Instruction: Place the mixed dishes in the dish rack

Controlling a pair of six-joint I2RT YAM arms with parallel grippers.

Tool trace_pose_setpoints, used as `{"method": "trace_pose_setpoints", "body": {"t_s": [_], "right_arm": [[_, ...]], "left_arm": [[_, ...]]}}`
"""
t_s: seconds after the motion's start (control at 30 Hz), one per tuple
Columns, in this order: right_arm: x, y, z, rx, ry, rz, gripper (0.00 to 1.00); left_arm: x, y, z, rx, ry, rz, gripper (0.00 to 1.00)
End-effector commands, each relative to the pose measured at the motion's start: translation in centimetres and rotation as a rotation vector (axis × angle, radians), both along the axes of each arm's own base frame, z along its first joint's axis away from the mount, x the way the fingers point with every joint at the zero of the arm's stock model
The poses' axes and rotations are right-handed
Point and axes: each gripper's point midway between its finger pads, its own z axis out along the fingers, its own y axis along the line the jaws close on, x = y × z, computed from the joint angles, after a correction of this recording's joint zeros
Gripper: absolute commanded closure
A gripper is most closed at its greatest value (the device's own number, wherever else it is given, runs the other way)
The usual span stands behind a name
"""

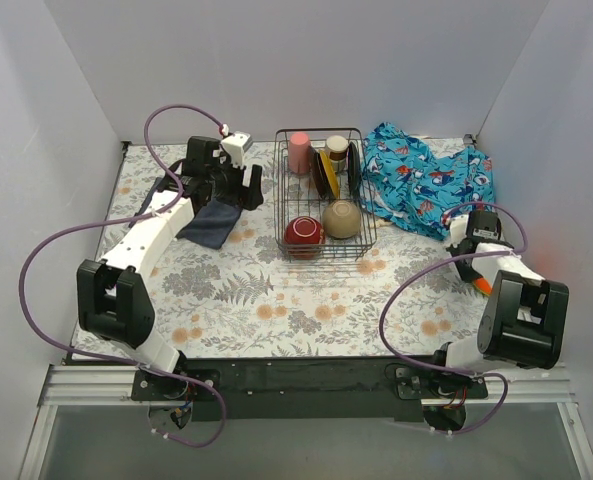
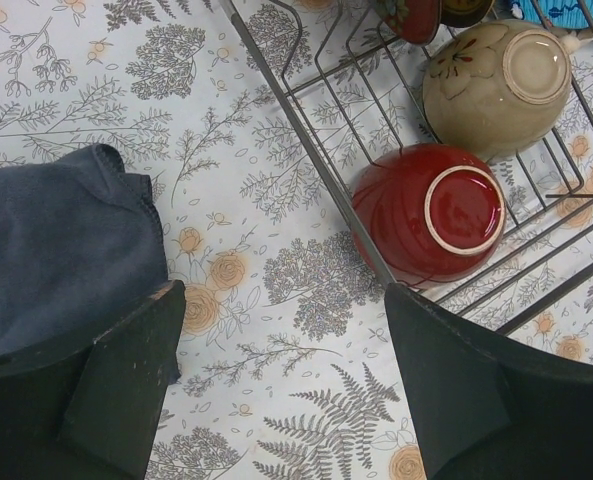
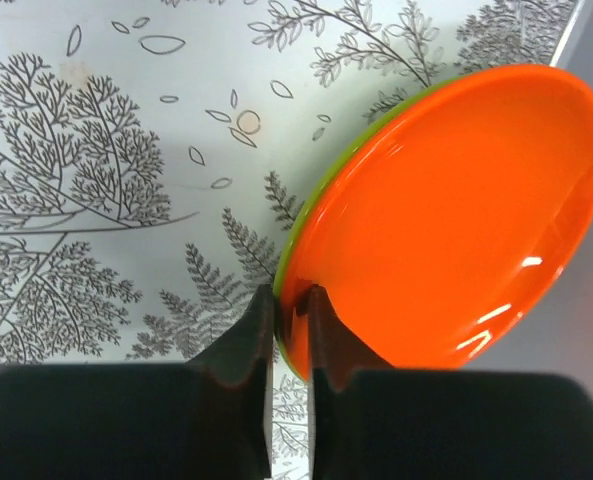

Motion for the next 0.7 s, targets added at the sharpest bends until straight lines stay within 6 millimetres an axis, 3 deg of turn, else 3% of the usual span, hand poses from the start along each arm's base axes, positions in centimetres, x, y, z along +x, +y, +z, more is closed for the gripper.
{"method": "trace_pose_setpoints", "body": {"t_s": [0.0, 0.13, 0.17, 0.2, 0.27, 0.3, 0.33, 0.47, 0.67], "right_arm": [[-4.3, 3.3, -0.9, 0.164, 0.116, 0.071, 0.97], [-6.2, 6.7, 0.4, 0.199, 0.115, 0.321, 0.99], [-7.0, 8.3, 0.4, 0.191, 0.111, 0.418, 0.99], [-8.0, 9.1, 0.2, 0.188, 0.133, 0.484, 0.99], [-9.0, 11.5, 0.0, 0.151, 0.139, 0.712, 0.99], [-10.5, 12.0, -0.9, 0.15, 0.179, 0.775, 0.99], [-10.9, 12.7, -1.1, 0.141, 0.188, 0.856, 0.99], [-10.9, 16.5, -0.4, 0.121, 0.136, 1.156, 0.99], [-11.0, 22.4, -0.1, 0.115, 0.046, 1.565, 0.99]], "left_arm": [[-1.6, 0.7, 4.5, -0.045, -0.099, -0.015, 0.19], [-4.2, 1.9, 4.8, -0.076, -0.094, -0.008, 0.19], [-4.8, 2.2, 4.9, -0.083, -0.094, 0.001, 0.19], [-5.7, 2.5, 3.7, -0.083, -0.068, 0.0, 0.19], [-7.2, 2.9, 4.4, -0.098, -0.104, -0.001, 0.19], [-8.2, 3.0, 2.7, -0.1, -0.072, -0.006, 0.19], [-8.8, 3.0, 3.3, -0.113, -0.1, -0.01, 0.19], [-10.6, 2.7, 1.4, -0.136, -0.033, -0.033, 0.2], [-11.2, 3.1, -0.7, -0.187, 0.069, -0.041, 0.2]]}}
